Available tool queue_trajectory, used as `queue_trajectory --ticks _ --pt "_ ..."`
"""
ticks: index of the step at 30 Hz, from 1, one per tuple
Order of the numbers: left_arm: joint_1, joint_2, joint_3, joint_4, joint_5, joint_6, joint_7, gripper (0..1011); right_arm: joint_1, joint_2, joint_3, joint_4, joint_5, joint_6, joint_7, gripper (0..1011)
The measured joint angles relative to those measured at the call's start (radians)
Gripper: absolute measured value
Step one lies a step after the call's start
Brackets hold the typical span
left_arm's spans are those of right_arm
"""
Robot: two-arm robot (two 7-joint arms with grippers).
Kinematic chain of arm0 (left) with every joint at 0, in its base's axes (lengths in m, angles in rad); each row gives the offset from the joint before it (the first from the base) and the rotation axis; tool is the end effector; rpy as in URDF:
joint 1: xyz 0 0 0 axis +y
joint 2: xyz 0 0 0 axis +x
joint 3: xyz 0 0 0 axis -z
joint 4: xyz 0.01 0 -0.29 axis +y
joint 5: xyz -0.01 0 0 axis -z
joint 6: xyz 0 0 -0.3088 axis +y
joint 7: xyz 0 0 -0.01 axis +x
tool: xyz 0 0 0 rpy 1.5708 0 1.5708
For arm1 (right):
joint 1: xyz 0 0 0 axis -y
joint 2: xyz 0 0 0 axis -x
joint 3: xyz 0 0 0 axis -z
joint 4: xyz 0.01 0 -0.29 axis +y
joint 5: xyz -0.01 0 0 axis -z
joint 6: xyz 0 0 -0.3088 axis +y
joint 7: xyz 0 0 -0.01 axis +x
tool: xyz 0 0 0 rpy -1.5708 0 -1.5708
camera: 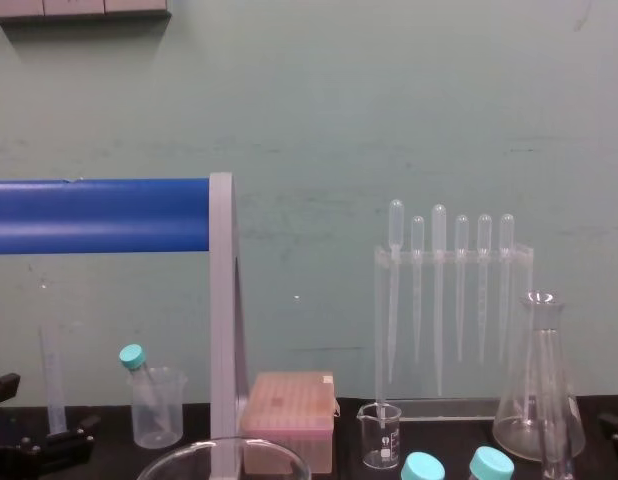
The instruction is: Hold the test tube with one hand and immerse one end into the beaker, then return it to the test tube rack.
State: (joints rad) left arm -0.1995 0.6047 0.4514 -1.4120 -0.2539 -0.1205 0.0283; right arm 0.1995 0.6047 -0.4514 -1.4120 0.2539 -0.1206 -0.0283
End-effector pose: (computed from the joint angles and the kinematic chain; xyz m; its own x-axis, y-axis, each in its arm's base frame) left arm 0.3581 0.0827 -0.3023 0.2923 0.8803 0.3737 -0.9553 0.2873 0.0703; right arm 0.3581 -0.0827 -0.3023 0.2923 -0.8803 0.3737 0.9552 0.2874 -0.0702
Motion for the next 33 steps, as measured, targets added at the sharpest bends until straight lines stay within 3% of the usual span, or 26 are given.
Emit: queue_trajectory --ticks 8,13,18,19,20,23,26,29,33 --pt "0.000 0.000 0.000 0.000 0.000 0.000 0.000 1000 -0.004 0.000 0.013 -0.003 0.009 -0.004 0.010 1004" --pt "0.000 0.000 0.000 0.000 0.000 0.000 0.000 1000 -0.027 0.001 0.068 -0.033 0.080 -0.045 0.057 1004" --pt "0.000 0.000 0.000 0.000 0.000 0.000 0.000 1000 -0.062 0.011 0.160 -0.086 0.274 -0.114 0.205 1004" --pt "0.000 0.000 0.000 0.000 0.000 0.000 0.000 1000 -0.067 0.013 0.182 -0.095 0.338 -0.130 0.269 1004" --pt "0.000 0.000 0.000 0.000 0.000 0.000 0.000 1000 -0.067 0.013 0.182 -0.095 0.338 -0.130 0.269 1004" --pt "0.000 0.000 0.000 0.000 0.000 0.000 0.000 1000 -0.070 0.018 0.218 -0.105 0.487 -0.141 0.436 1004" --pt "0.000 0.000 0.000 0.000 0.000 0.000 0.000 1000 -0.060 0.021 0.224 -0.104 0.568 -0.123 0.557 1004" --pt "0.000 0.000 0.000 0.000 0.000 0.000 0.000 1000 -0.049 0.025 0.217 -0.100 0.604 -0.098 0.639 1004" --pt "0.000 0.000 0.000 0.000 0.000 0.000 0.000 1000 -0.040 0.030 0.202 -0.097 0.613 -0.070 0.701 1004"
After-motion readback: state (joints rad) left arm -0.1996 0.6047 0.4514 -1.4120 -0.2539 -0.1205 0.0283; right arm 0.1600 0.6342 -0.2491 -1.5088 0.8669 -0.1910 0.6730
